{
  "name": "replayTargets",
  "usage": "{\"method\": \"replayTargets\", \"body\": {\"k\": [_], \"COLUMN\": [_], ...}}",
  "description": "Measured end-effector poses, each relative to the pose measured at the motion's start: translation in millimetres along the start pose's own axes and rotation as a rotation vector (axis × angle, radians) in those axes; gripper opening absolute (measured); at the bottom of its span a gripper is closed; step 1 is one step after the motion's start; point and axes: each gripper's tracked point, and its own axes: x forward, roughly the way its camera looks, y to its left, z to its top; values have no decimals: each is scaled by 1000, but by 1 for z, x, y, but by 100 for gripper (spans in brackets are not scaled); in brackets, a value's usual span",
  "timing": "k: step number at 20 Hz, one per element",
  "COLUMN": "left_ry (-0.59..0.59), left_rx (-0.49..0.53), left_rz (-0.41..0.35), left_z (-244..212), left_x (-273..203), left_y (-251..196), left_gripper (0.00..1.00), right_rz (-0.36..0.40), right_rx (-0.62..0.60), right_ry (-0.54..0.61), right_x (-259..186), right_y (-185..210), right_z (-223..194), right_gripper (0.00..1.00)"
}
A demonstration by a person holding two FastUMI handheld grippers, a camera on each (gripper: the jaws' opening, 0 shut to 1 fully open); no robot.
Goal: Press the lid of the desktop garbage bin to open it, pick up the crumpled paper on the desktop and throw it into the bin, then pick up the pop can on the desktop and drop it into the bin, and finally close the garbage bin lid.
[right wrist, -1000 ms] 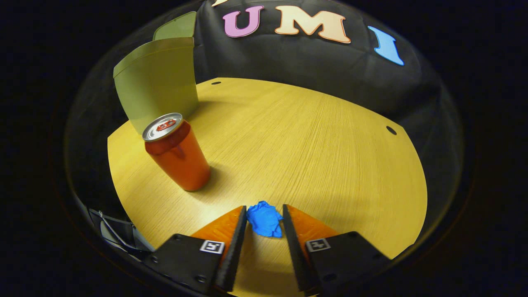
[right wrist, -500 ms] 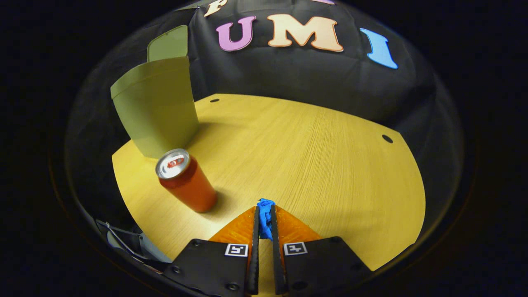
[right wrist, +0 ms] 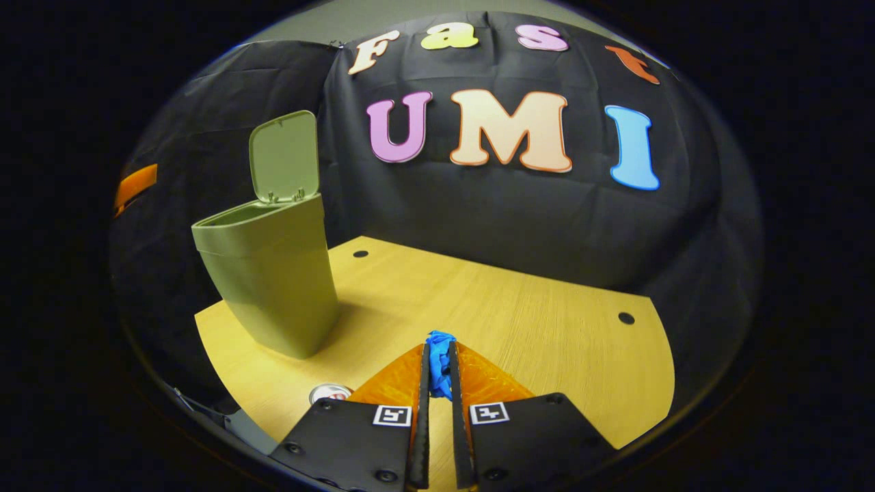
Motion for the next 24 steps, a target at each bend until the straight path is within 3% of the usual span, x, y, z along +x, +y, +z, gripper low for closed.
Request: {"method": "replayTargets", "body": {"k": [2,10,13,24], "left_ry": [5,17,28,67], "left_rx": [-2,2,6,8], "left_rz": [9,38,45,104], "left_z": [-2,-8,-15,-34], "left_x": [-1,-1,-1,1], "left_y": [7,34,46,103], "left_gripper": [75,75,75,75], "right_rz": [11,77,107,224], "right_rx": [-9,-44,-57,-110], "right_ry": [-42,-174,-212,-292], "right_x": [-1,2,5,30], "right_y": [7,51,72,166], "right_z": [23,98,122,171], "right_gripper": [13,19,16,16]}}
